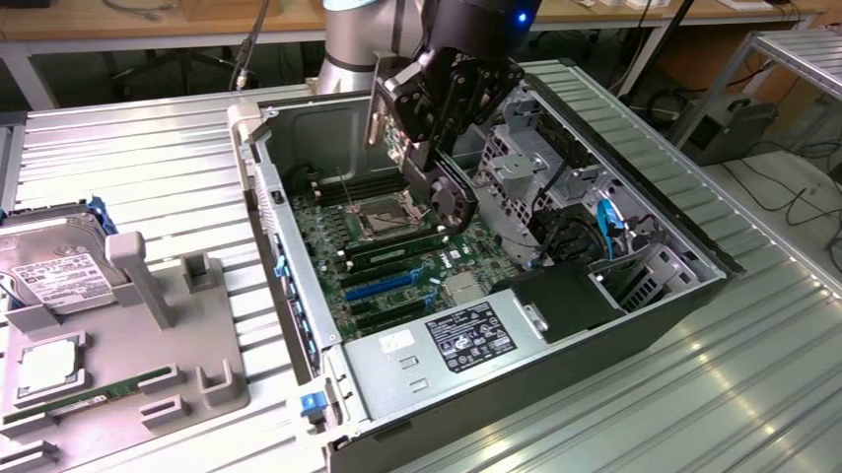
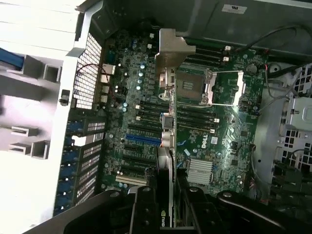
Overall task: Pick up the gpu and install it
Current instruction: 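Insert the gpu into the slot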
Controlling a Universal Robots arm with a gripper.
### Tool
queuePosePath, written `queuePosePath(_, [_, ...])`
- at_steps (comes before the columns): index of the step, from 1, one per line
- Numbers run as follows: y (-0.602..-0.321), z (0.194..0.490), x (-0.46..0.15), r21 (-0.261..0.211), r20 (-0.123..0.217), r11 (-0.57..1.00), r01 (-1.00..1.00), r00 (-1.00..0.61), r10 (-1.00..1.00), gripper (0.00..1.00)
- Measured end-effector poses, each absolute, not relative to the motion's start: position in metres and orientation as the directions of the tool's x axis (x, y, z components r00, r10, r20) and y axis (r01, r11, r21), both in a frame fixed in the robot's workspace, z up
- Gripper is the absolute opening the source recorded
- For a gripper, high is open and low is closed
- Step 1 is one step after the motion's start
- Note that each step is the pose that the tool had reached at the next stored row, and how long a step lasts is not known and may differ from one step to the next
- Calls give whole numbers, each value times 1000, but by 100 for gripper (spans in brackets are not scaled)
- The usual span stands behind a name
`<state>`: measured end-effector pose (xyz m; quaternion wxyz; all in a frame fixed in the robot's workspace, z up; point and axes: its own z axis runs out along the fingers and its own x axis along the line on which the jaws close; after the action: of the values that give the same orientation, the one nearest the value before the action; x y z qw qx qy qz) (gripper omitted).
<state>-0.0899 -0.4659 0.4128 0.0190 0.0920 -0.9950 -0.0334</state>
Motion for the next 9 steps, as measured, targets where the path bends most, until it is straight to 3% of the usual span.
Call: queuePosePath(9, [-466,411,-90,67,21,933,-354,-934,-356,26])
